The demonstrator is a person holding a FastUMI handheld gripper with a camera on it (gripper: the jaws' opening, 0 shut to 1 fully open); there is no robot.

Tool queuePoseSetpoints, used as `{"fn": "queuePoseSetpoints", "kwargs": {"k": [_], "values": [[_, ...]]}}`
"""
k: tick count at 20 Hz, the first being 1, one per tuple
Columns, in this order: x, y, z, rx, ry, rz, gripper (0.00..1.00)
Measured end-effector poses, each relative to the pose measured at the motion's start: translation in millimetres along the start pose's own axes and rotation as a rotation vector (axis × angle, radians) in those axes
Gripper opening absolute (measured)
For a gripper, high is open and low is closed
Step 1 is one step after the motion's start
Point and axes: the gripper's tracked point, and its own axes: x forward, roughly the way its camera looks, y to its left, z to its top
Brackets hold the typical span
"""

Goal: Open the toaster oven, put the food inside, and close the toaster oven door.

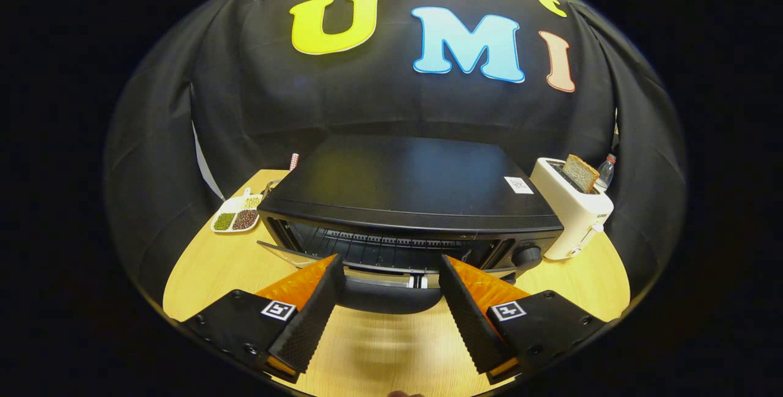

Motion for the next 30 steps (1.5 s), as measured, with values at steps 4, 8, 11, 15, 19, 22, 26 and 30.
{"fn": "queuePoseSetpoints", "kwargs": {"k": [4, 8, 11, 15, 19, 22, 26, 30], "values": [[-4.4, -0.5, -6.0, -0.003, 0.008, 0.010, 1.00], [-11.7, 1.1, -15.8, -0.008, 0.016, 0.017, 0.99], [-15.7, 1.8, -22.3, -0.014, 0.027, 0.027, 0.99], [-19.2, 4.7, -37.5, -0.037, 0.059, 0.052, 0.98], [-23.4, 5.9, -44.2, -0.072, 0.063, 0.044, 0.98], [-24.6, 6.0, -48.8, -0.075, 0.065, 0.047, 0.98], [-28.3, 6.6, -59.6, -0.093, 0.078, 0.052, 0.98], [-34.2, 8.9, -89.3, -0.088, 0.142, 0.066, 0.98]]}}
